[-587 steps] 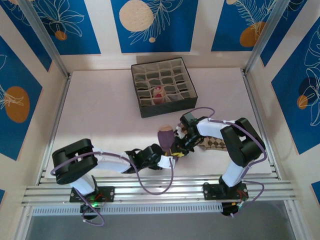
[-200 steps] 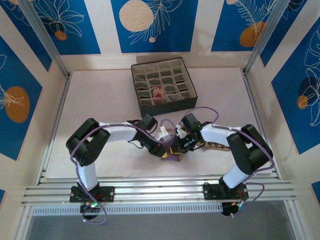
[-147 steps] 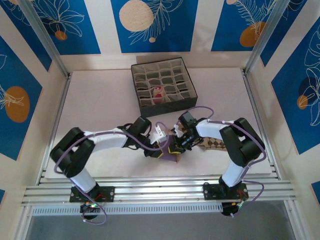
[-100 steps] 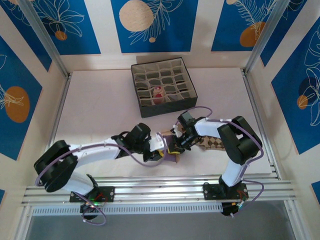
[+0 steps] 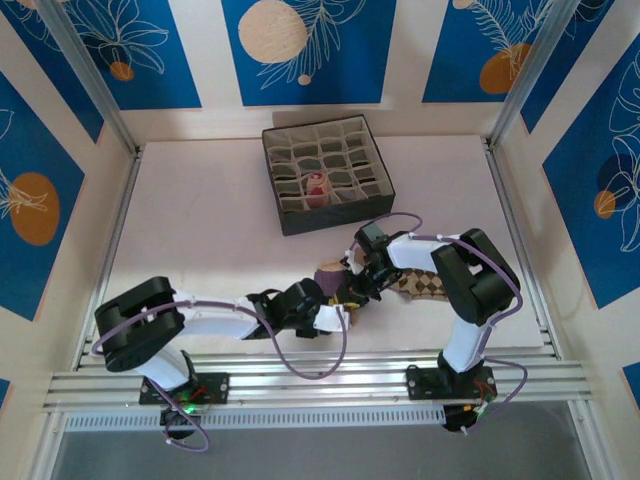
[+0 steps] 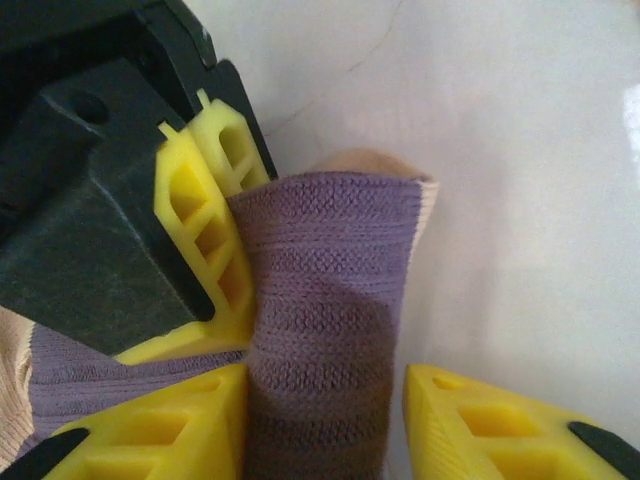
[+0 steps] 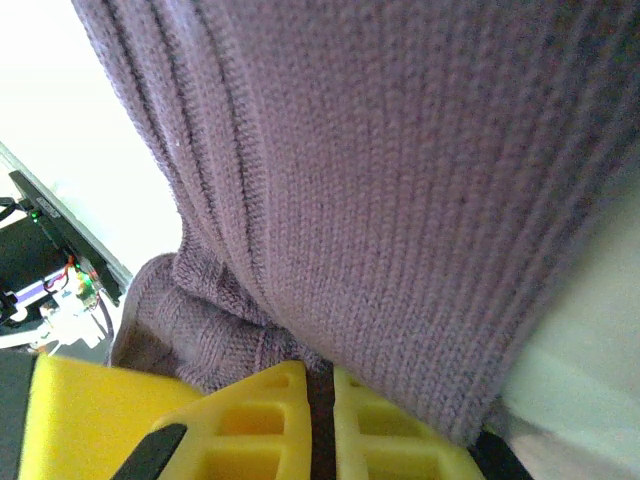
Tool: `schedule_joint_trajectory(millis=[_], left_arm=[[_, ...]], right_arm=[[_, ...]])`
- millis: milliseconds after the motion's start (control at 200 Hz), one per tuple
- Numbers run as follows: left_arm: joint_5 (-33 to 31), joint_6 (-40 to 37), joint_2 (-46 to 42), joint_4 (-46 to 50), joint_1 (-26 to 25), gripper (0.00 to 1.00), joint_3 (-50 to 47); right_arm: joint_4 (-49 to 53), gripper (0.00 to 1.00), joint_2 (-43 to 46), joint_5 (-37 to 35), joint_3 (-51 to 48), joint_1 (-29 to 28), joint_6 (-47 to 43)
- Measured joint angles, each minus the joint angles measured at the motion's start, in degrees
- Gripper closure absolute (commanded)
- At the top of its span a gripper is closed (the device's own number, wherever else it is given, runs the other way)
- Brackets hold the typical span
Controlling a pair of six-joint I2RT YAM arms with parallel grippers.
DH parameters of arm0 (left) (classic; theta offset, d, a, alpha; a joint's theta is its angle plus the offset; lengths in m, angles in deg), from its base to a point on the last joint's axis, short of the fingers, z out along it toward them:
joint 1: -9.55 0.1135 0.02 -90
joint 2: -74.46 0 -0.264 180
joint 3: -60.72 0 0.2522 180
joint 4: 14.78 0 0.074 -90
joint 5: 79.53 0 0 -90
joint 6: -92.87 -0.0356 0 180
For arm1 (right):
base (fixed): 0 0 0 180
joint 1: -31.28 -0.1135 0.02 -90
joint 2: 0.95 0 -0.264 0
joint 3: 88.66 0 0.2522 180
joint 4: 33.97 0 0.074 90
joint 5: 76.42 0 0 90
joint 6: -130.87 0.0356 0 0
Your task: Roll the socks
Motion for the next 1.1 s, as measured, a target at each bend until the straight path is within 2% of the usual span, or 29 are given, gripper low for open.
schedule_joint_trajectory(millis=[45, 105, 220, 310, 470, 575, 855, 1100], left_arm=[[-0.7, 0.2, 0.8, -0.6, -0.1, 0.72, 0.2], [-1.2, 0.1, 1.3, -0.9, -0.2, 1.00, 0.4], [-1.2, 0.4, 1.0, -0.3, -0.3, 1.00, 0.9], [0.8, 1.6, 0.9, -0.2, 0.3, 1.00, 1.0], [10.3, 5.1, 0.9, 2.3, 4.0, 1.00, 2.3], [17.7, 7.9, 1.6, 6.2, 8.5, 1.00, 4.2], [37.6, 15.3, 10.4, 16.0, 17.6, 1.00, 13.4], [46.8, 19.7, 17.2, 23.4, 20.0, 1.00, 20.3]], right_arm=[[0.0, 0.93, 0.0, 0.1, 0.0, 0.0, 0.0], [0.0, 0.85, 0.0, 0.1, 0.0, 0.1, 0.0], [0.0, 0.56, 0.7, 0.8, -0.2, 0.4, -0.4], [-1.4, 0.48, 3.2, 0.3, -1.4, 0.4, -0.1], [-4.6, 0.46, 9.2, -2.9, -5.8, 1.4, 0.4], [-4.8, 0.45, 12.5, -4.1, -8.5, 2.0, 0.2], [-9.8, 0.45, 14.5, -4.1, -10.8, 2.3, 0.2], [-12.0, 0.49, 13.8, -4.1, -11.0, 2.2, 0.2]])
